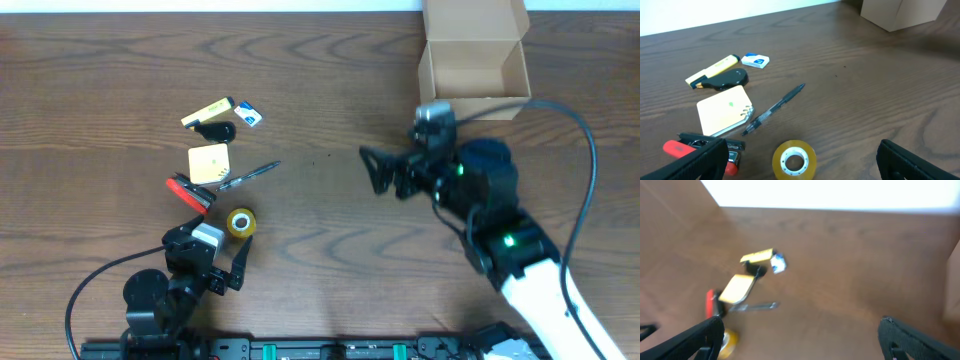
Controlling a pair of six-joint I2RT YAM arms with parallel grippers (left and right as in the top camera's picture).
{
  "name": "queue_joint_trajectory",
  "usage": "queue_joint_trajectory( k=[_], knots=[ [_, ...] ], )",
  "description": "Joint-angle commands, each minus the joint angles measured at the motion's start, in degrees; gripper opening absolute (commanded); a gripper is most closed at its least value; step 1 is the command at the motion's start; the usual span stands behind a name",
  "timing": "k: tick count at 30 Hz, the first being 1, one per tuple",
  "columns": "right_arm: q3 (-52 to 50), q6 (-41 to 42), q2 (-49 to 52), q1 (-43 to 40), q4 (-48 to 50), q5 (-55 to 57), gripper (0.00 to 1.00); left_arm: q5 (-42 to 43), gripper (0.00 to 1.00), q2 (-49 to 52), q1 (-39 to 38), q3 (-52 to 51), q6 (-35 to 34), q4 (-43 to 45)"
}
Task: Pack container
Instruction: 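Reach the right gripper to the cardboard box's far edge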
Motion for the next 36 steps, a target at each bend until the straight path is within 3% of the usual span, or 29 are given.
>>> queue_joint_trajectory(
  k=[1, 6, 12, 18, 20, 23, 36],
  knots=[
    [2.8, -8.5, 4.3, -2.4, 4.3, 1.1, 0.99, 0.9, 0.95, -0.3, 0.3, -1.1, 0.2, -0.2],
    [4.7, -4.4, 12.0, -8.3, 10.2, 6.7, 0.99, 0.9, 0.95, -0.3, 0.3, -1.1, 0.2, -0.2],
    [11.6, -4.2, 22.5, -14.8, 10.1, 6.5, 0.99, 0.9, 0.95, -0.3, 0.3, -1.1, 0.2, -0.2],
    [19.1, -9.1, 32.4, -15.8, 8.0, 6.6, 0.99, 0.9, 0.95, -0.3, 0.3, -1.1, 0.2, -0.2],
    [20.9, -9.6, 35.1, -15.9, 7.2, 7.7, 0.95, 0.9, 0.95, -0.3, 0.3, -1.1, 0.2, -0.2],
    [22.0, -9.5, 38.5, -15.9, 7.1, 8.7, 0.99, 0.9, 0.95, -0.3, 0.3, -1.1, 0.2, -0.2],
    [22.1, -9.2, 41.1, -15.9, 6.9, 8.5, 0.99, 0.9, 0.95, -0.3, 0.3, -1.1, 0.2, -0.2]
  ],
)
